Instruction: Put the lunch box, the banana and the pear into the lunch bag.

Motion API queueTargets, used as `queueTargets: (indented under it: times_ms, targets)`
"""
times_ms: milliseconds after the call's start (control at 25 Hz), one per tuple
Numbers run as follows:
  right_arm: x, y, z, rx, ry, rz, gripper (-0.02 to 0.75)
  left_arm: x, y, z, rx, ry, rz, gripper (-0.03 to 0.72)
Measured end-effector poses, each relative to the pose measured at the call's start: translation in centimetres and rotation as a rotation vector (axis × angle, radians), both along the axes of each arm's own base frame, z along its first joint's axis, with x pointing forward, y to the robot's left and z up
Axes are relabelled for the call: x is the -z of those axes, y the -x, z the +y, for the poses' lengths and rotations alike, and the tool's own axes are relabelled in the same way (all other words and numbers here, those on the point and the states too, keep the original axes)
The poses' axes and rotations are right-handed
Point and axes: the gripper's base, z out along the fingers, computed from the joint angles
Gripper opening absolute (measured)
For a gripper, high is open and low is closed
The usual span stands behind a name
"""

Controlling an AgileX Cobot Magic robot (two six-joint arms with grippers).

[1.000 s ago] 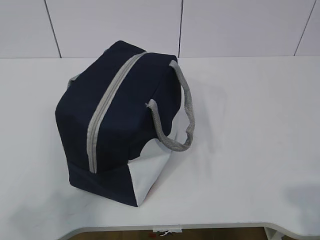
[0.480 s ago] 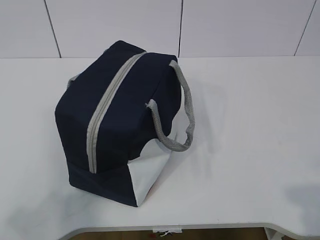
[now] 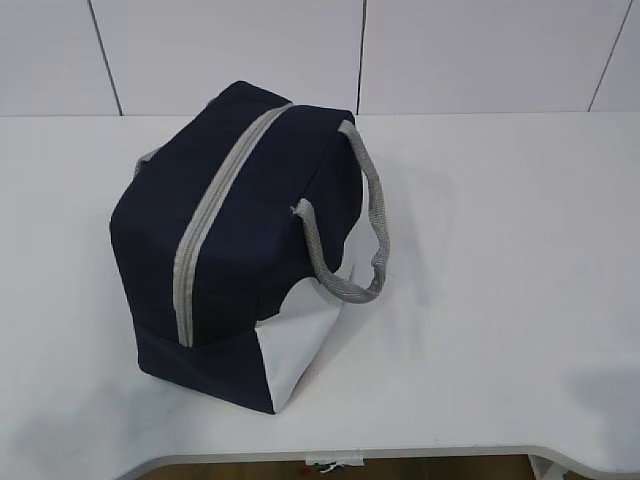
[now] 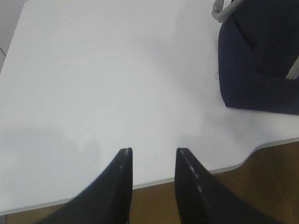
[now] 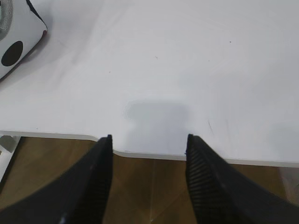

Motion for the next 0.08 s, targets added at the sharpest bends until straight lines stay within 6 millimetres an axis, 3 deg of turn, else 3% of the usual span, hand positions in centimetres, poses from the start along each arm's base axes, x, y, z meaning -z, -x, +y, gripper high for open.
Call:
queueTargets:
  times_ms: [80]
  targets:
    - [0.0, 0.0, 0.0, 0.0, 0.0, 0.0, 0.414, 0.0, 0.0, 0.0, 0.0, 0.0, 0.0, 0.237]
